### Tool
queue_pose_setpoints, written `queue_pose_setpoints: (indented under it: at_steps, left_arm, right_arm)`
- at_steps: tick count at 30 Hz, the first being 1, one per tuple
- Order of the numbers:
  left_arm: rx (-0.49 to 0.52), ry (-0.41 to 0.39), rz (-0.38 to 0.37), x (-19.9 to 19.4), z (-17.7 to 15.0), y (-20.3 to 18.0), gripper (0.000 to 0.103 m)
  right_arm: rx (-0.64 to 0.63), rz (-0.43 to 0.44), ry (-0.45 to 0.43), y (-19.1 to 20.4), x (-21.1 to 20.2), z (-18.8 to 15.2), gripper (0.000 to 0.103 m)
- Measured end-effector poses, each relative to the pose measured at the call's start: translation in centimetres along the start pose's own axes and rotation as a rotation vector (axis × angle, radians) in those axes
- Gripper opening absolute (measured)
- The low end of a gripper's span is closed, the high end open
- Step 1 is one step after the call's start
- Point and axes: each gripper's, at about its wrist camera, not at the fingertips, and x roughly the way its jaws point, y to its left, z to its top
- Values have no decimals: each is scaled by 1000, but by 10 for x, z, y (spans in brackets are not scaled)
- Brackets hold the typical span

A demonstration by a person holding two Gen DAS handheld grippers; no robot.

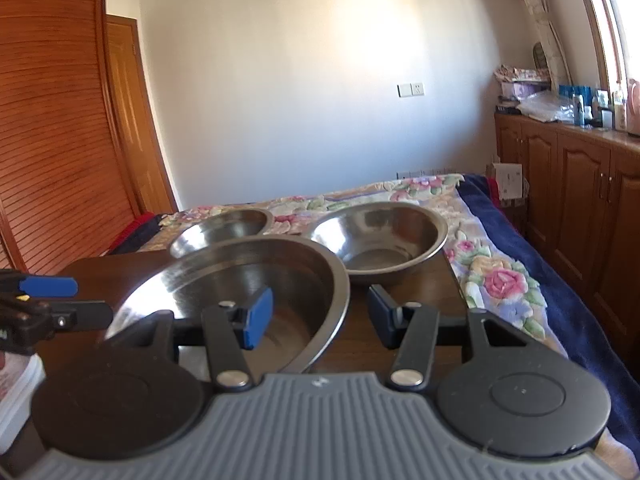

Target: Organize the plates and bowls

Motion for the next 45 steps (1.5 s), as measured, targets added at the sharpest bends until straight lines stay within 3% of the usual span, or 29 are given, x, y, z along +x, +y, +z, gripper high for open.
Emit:
queue_pose_setpoints:
  at_steps: [7, 17, 24, 36, 45]
  left_arm:
    - [-4, 12, -33, 14, 7, -5, 88]
    - [-20, 64, -56, 32, 5, -5, 51]
    - [-21, 97, -71, 34, 3, -7, 30]
    - [-28, 56, -78, -7, 5, -4, 29]
    - [-30, 69, -90, -46, -23, 4, 29]
  right_arm:
    - [4, 13, 19, -4, 9, 0, 54]
    - [23, 37, 28, -8, 13, 3, 49]
    - [66, 77, 49, -11, 15, 2, 27]
    - [65, 105, 33, 7, -13, 6, 26]
    - [61, 141, 62, 28, -42, -19, 26]
